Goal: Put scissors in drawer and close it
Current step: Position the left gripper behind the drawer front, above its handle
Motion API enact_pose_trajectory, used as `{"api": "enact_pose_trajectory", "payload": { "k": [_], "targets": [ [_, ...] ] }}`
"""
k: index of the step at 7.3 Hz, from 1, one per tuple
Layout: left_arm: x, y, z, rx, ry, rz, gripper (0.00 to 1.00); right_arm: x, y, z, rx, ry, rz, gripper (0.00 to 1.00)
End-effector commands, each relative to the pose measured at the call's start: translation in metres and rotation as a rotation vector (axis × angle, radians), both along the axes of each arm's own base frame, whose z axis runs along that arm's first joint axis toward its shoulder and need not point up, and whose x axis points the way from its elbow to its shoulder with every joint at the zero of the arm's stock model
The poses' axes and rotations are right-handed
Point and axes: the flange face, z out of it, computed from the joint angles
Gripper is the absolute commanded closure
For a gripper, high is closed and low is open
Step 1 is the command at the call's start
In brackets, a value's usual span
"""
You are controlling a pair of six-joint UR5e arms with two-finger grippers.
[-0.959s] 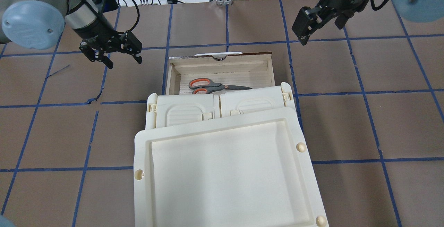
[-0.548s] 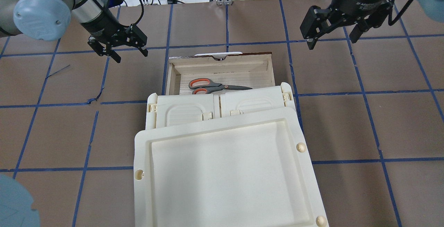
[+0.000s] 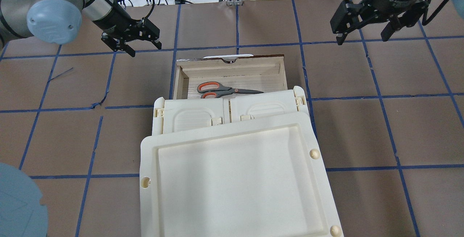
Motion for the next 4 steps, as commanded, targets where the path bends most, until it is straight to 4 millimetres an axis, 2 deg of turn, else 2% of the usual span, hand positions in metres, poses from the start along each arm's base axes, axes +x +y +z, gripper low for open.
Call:
{"api": "enact_pose_trajectory", "payload": {
  "k": [1,2,4],
  "targets": [
    [-0.006,-0.007,-0.007,-0.034,0.071,0.007,0.0,-0.002,0.002,-0.006,0.018,0.001,-0.002,0.0],
    [-0.011,-0.011,-0.017,-0.018,0.125,0.034,0.0,-0.003,0.004,-0.004,0.015,0.003,-0.003,0.0],
    [-0.011,-0.021,-0.035,-0.036,0.125,0.028,0.0,0.0,0.005,-0.003,0.012,0.003,0.001,0.0]
  ]
}}
